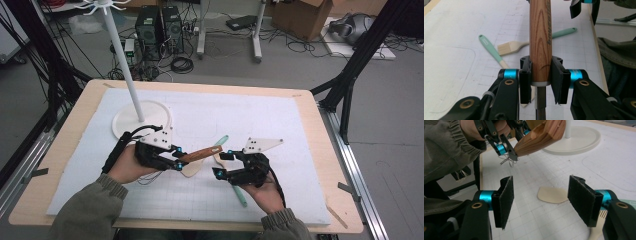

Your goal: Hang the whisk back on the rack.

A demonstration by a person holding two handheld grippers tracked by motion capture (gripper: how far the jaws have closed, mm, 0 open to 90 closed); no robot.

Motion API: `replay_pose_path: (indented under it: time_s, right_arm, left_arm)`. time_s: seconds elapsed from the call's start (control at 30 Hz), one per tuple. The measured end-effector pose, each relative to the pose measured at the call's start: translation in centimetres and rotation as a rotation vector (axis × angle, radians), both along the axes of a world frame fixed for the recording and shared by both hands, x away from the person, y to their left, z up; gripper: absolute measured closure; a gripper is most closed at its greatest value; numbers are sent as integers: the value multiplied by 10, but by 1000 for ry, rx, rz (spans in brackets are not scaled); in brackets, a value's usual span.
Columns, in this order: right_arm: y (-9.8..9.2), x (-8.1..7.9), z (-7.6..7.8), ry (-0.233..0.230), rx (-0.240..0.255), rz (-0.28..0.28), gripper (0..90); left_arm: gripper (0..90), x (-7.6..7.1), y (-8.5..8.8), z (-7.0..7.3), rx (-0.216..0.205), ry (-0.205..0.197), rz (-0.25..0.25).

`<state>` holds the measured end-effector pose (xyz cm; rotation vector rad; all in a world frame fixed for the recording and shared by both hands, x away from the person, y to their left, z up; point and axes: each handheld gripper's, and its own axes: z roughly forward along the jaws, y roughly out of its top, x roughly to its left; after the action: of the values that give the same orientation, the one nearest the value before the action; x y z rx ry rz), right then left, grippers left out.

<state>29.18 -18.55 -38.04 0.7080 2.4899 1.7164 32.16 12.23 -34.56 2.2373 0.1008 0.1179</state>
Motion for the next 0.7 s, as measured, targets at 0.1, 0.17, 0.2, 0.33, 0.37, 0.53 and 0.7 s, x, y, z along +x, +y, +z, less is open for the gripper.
replay_pose_path:
  time_s: [0.1, 0.17, 0.2, 0.33, 0.37, 0.53, 0.7]
  right_arm:
    - [-2, 0, 1, 0, 7, -2, 370]
    - [-2, 0, 1, 2, 9, -5, 370]
    - [-2, 1, 1, 4, 12, -3, 370]
    - [-2, 1, 1, -3, 13, -3, 366]
    - [-2, 1, 2, -3, 13, -5, 362]
    - [-2, 2, 6, -8, 19, -6, 360]
    - [0, 3, 9, -9, 23, -2, 353]
  left_arm:
    - [714, 0, 1, -1, -9, 7, 1]
    - [715, 0, 1, -1, -18, 9, 3]
    - [714, 0, 1, -2, -26, 9, 3]
    - [714, 1, 3, -1, -58, 28, 7]
    - [714, 1, 4, 0, -62, 32, 9]
    - [714, 0, 8, 1, -92, 34, 21]
    - [714, 0, 10, 3, -119, 44, 29]
